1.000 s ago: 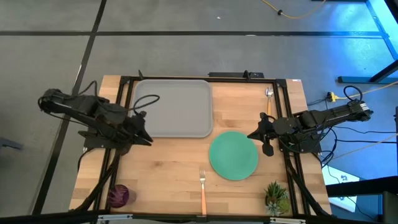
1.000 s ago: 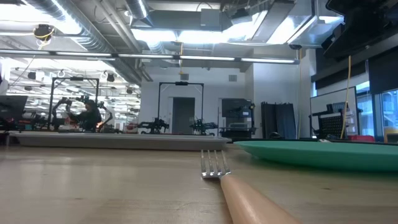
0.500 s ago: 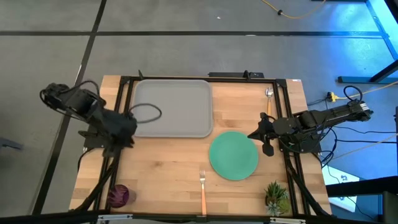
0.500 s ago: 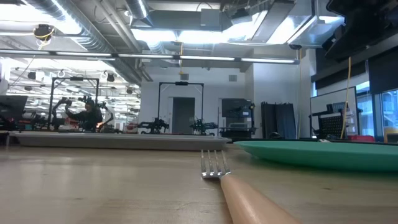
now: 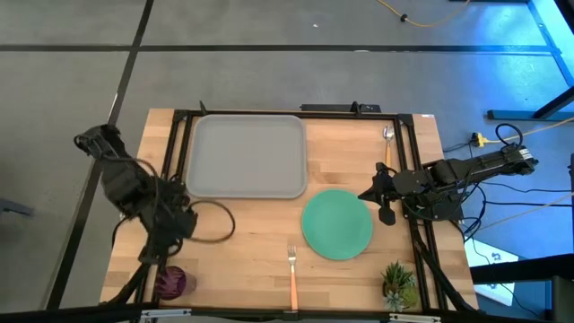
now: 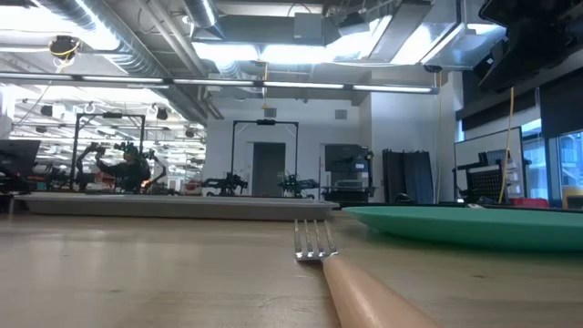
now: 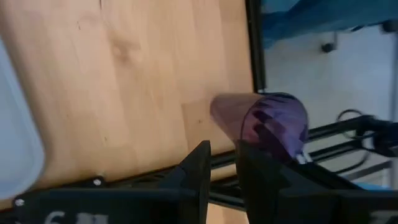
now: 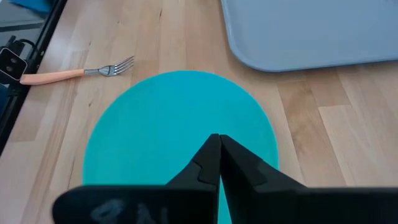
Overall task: Pick and place plate/cup/fork/spoon on tray
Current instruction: Put the purple cup on the top left of the gray tray
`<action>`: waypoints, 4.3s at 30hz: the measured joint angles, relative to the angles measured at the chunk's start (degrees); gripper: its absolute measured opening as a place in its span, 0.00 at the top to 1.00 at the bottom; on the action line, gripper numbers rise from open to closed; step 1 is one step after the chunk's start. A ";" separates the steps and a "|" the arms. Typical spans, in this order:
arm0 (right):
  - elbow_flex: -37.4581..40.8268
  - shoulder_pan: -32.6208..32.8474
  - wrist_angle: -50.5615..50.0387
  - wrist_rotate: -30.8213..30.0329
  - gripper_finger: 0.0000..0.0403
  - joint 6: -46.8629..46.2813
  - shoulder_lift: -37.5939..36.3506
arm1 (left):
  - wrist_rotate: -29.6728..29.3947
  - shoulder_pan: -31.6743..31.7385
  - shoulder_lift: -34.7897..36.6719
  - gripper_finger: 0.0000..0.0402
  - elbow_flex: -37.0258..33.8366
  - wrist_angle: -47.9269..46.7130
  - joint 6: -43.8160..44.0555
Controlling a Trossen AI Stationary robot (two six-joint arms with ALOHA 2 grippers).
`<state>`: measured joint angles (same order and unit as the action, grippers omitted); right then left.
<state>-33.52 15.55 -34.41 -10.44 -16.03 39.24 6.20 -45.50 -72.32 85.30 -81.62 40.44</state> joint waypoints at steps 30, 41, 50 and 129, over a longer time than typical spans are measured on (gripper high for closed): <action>0.00 0.00 0.24 0.15 0.96 1.70 0.00 | -4.45 -11.95 -15.14 0.83 -0.04 4.93 11.98; 0.00 0.00 0.22 0.15 0.96 1.57 0.02 | -3.62 -11.95 -15.12 0.83 -5.03 5.68 11.63; 0.00 0.00 0.22 0.15 0.96 1.55 0.01 | -3.12 -11.96 -15.10 0.83 -5.53 6.29 11.55; 0.00 0.02 0.28 0.02 0.96 1.27 0.00 | -3.86 -13.76 -12.89 0.83 -13.03 19.71 19.05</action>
<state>-33.52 15.57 -34.13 -10.41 -14.76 39.24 2.34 -59.27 -85.21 72.27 -61.90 59.49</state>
